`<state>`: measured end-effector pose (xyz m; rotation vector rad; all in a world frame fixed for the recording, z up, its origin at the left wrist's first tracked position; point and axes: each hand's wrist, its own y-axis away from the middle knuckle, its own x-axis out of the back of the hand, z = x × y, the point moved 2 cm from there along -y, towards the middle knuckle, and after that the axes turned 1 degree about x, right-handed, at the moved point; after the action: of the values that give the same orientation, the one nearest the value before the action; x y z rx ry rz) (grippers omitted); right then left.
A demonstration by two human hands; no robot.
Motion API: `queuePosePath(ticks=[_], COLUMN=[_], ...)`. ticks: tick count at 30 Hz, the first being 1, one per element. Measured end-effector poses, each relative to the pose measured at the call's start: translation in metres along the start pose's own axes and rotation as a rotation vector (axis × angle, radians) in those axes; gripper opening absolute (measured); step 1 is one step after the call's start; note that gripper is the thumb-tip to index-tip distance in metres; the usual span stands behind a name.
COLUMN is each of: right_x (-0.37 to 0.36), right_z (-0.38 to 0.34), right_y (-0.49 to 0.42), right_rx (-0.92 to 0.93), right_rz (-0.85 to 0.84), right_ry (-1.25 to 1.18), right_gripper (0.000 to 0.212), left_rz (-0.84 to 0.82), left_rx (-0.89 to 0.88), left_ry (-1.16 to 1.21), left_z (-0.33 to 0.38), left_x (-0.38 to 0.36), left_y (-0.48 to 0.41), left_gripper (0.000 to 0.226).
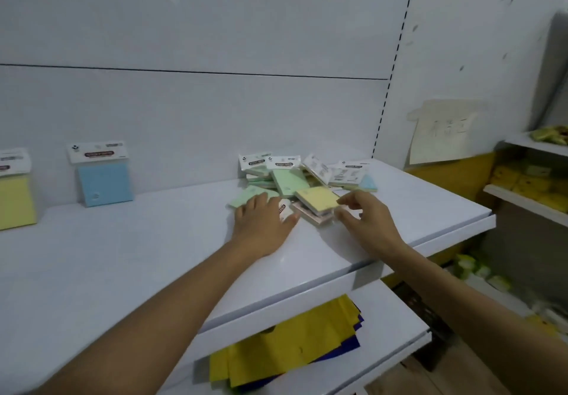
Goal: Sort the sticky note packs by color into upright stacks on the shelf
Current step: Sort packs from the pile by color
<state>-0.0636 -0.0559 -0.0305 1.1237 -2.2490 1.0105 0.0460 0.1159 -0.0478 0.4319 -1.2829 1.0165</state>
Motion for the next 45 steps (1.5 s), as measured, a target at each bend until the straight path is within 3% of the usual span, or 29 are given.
queuePosePath(ticks=[4, 6, 8, 10, 14, 20, 24, 27, 30, 36, 41, 45], right_x=[0.0, -0.011, -0.027, -0.039, -0.041, -0.03, -0.024, -0.02, -0.016, -0.015, -0.023, -0.023], right_z=[0.012, 0.01, 0.008, 0.01, 0.02, 0.025, 0.019, 0.016, 0.014, 0.001, -0.004, 0.0], right_y=[-0.039, -0.051, -0.054, -0.054, -0.06, -0.063, -0.058, -0.054, -0.051, -0.042, -0.032, -0.036], right_rx=[0.043, 0.056, 0.12, 0.206, 0.228, 0.098, 0.115, 0.135, 0.177, 0.394, 0.613, 0.52], right_rz=[-0.066, -0.156, -0.257, -0.295, -0.248, -0.125, -0.045, 0.025, 0.2, 0.286, 0.172, 0.129], right_ry=[-0.054, -0.054, 0.087, 0.201, 0.06, -0.306, -0.376, -0.394, -0.244, -0.049, 0.16, 0.075], right_gripper=[0.031, 0.048, 0.07, 0.079, 0.057, 0.014, 0.02, 0.018, 0.027, 0.039, 0.04, 0.033], left_rz=[0.16, 0.254, 0.252, 0.16, 0.136, 0.477, 0.563, 0.559, 0.583, 0.727, 0.768, 0.77], left_rx=[0.079, 0.155, 0.265, 0.405, 0.466, 0.535, 0.608, 0.575, 0.568, 0.646, 0.645, 0.621], left_ry=[-0.003, 0.066, 0.013, -0.016, 0.087, 0.592, 0.728, 0.735, 0.761, 0.776, 0.843, 0.863], left_z=[0.001, -0.002, -0.007, -0.013, -0.016, -0.024, -0.027, -0.026, -0.027, -0.027, -0.018, -0.017], left_x=[0.006, 0.011, 0.01, 0.007, 0.007, 0.018, 0.022, 0.021, 0.021, 0.026, 0.03, 0.033], left_y=[-0.003, -0.001, 0.002, 0.002, -0.006, 0.002, 0.004, 0.004, 0.004, 0.01, 0.015, 0.019], left_gripper=[0.045, 0.037, 0.043, 0.058, 0.068, 0.074, 0.066, 0.034, 0.01, 0.012, 0.014, 0.007])
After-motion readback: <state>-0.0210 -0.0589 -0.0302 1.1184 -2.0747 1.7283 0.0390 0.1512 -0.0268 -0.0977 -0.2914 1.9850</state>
